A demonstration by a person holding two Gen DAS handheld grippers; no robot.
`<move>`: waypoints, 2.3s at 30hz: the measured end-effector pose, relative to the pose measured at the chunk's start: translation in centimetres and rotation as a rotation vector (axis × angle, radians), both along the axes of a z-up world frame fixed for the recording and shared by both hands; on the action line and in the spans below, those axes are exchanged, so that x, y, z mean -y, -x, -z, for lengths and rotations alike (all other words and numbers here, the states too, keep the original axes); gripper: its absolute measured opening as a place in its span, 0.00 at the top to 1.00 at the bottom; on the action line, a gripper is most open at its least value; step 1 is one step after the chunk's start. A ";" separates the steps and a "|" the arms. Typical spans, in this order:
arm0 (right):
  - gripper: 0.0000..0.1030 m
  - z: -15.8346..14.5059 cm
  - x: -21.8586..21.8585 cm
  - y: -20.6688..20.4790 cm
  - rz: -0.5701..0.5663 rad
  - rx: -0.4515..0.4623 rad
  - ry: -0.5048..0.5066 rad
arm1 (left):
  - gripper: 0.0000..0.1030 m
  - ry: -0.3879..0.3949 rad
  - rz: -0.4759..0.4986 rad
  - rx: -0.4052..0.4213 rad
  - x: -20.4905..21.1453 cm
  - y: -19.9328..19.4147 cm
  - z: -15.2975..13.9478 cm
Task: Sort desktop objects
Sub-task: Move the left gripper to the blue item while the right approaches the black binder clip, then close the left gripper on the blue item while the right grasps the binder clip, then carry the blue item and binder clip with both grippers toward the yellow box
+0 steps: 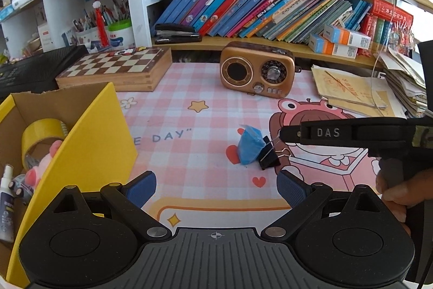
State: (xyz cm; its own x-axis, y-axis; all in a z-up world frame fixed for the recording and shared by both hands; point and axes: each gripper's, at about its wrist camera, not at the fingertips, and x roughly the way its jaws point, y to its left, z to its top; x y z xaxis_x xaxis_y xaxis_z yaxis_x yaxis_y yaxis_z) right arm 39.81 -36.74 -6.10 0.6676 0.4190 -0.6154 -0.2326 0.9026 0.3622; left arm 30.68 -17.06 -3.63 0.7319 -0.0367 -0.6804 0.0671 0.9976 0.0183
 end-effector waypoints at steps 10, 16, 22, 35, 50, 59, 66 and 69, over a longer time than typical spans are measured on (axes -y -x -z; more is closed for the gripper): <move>0.84 1.5 -0.3 -1.4 -0.004 -0.067 -0.071 | 0.05 -0.002 0.001 -0.017 0.2 -0.8 0.6; 0.91 2.1 0.0 -1.9 0.005 -0.066 -0.112 | 0.05 -0.009 -0.003 -0.022 0.2 -1.4 0.9; 0.98 1.4 0.4 -1.7 -0.013 -0.048 -0.141 | 0.05 -0.003 -0.005 -0.024 0.6 -2.1 1.2; 0.98 -1.5 4.0 0.4 0.057 0.063 -0.036 | 0.11 0.010 0.039 -0.023 3.5 -5.8 2.7; 0.98 -2.1 6.6 2.6 0.112 0.060 0.001 | 0.55 -0.016 0.098 -0.056 6.6 -8.3 6.1; 0.98 -2.3 5.9 4.0 0.099 0.060 -0.004 | 0.66 -0.014 0.142 -0.004 6.0 -6.5 4.4; 0.98 -2.7 4.9 6.1 0.078 0.061 -0.001 | 0.67 0.023 0.136 0.007 4.4 -3.6 2.9; 0.98 -2.9 4.6 7.3 0.073 0.061 0.006 | 0.67 0.043 0.134 0.012 3.6 -2.1 2.2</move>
State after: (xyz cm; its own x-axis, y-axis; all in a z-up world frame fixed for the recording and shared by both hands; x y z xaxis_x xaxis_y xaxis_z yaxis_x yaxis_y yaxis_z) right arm 32.54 -41.29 -3.23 0.7324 0.3641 -0.5754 -0.1873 0.9201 0.3439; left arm 32.79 -20.69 -5.85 0.7267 -0.1637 -0.6672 0.1999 0.9796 -0.0226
